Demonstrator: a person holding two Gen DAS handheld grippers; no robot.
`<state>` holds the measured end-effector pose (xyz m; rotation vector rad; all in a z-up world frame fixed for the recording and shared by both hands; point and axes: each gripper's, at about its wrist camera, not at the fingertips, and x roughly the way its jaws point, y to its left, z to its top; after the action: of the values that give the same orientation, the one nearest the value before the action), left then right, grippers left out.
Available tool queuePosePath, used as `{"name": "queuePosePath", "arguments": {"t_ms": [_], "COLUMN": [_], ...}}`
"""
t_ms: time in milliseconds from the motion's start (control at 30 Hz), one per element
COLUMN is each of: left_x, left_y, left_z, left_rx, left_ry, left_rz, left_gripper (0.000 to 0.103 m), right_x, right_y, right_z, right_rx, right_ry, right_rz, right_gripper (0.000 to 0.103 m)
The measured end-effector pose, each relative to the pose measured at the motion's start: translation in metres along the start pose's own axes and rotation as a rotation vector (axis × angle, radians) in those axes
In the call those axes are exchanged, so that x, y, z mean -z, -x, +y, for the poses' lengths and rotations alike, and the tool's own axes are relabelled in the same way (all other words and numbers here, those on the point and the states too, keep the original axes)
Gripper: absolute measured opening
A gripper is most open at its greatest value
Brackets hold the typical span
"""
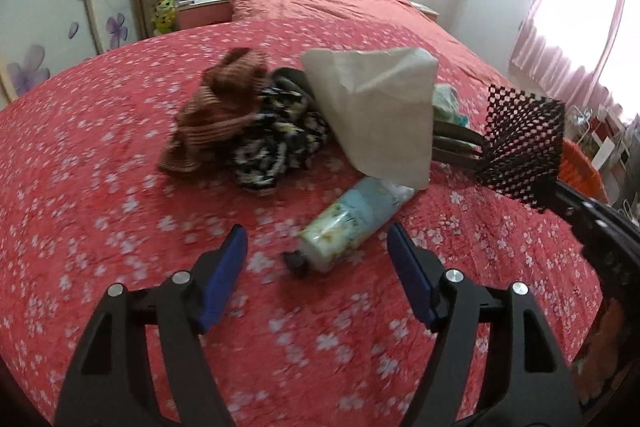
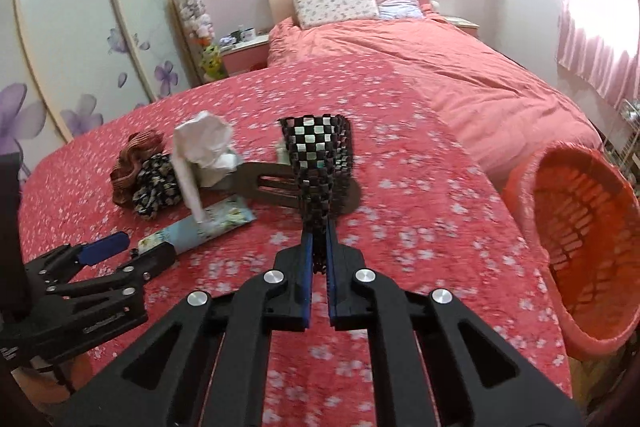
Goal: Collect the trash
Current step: 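Grasp the black mesh item with the right tool and lift it, then grasp the blue-and-white lotion tube with the left tool while the right tool holds the mesh item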
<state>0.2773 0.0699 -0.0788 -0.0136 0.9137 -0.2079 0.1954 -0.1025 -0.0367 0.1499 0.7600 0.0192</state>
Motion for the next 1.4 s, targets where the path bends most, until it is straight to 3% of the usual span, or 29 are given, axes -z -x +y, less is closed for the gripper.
{"name": "queuePosePath", "arguments": {"t_ms": [167, 233, 300, 533, 633, 1000, 1167, 1400], "left_x": [-0.001, 0.001, 0.005, -0.005, -0.009, -0.006, -0.006, 0.006], "left_y": [-0.007, -0.006, -0.004, -0.015, -0.022, -0.029, -0.028, -0.008], "left_z": [-0.012, -0.019, -0.025, -0.033, -0.041, -0.068, -0.078, -0.08], "left_rx": [0.047, 0.109, 0.12, 0.065, 0.034, -0.05, -0.029, 0.021], "left_ry": [-0.008, -0.009, -0.029, -0.02, -0.04, -0.113, -0.129, -0.132], "left_rz": [0.027, 0.038, 0.037, 0.021, 0.025, 0.0, -0.003, -0.025], "left_gripper": [0.056, 0.055, 0.055, 0.052, 0.045, 0.041, 0.03, 0.029], "right_x": [0.004, 0.005, 0.005, 0.008, 0.009, 0.012, 0.014, 0.013], "right_y": [-0.001, -0.002, -0.003, -0.003, -0.001, 0.004, 0.012, 0.028], "right_z": [-0.012, -0.013, -0.015, -0.021, -0.024, -0.035, -0.041, -0.051], "right_rx": [0.005, 0.006, 0.006, 0.013, 0.017, 0.024, 0.026, 0.031], "right_ry": [-0.031, -0.036, -0.042, -0.056, -0.059, -0.081, -0.086, -0.093], "right_rz": [0.01, 0.011, 0.013, 0.012, 0.012, 0.006, -0.004, -0.034], "right_gripper": [0.006, 0.006, 0.006, 0.006, 0.006, 0.006, 0.006, 0.006]}}
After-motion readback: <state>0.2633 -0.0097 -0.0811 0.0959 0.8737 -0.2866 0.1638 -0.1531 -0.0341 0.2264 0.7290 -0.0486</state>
